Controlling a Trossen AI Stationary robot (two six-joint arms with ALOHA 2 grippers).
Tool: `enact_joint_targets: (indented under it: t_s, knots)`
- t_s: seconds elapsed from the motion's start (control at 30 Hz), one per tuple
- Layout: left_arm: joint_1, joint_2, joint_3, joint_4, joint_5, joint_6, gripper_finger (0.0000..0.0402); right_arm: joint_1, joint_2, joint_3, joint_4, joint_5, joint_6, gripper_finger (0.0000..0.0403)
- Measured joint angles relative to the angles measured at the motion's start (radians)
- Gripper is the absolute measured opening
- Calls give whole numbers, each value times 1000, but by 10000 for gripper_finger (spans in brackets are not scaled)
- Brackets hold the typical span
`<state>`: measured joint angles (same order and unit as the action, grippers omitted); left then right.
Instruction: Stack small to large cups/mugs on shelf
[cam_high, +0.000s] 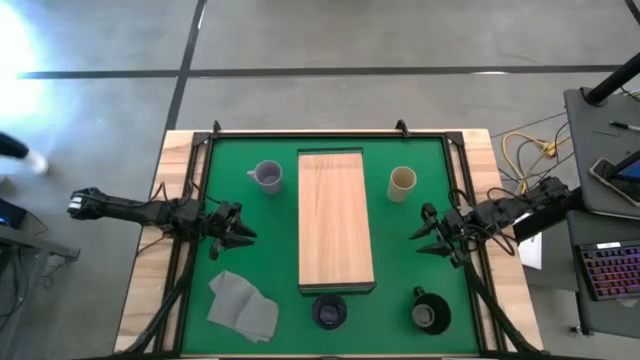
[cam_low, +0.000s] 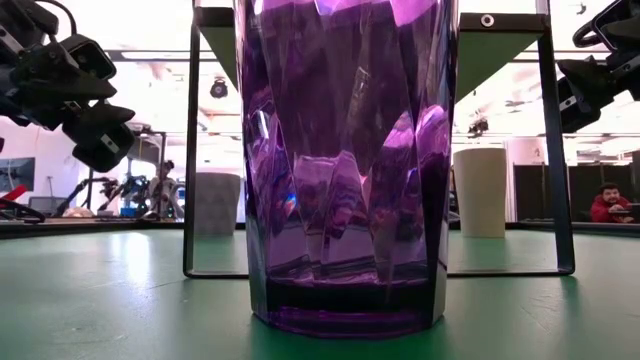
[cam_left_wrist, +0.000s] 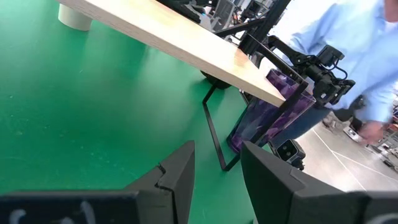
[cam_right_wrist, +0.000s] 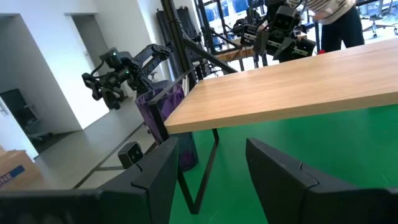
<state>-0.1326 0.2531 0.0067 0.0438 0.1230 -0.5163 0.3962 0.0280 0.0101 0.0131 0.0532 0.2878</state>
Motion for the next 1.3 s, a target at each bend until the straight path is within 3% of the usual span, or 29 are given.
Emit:
enact_joint_targets:
  t_s: [1.0,1.3]
  knots:
    - [0,0,0,0,0,0,116,0,0,0,25,7,0,183]
    - [0,0,0,11,-10,-1,116,0,0,0,205,228,-34,183]
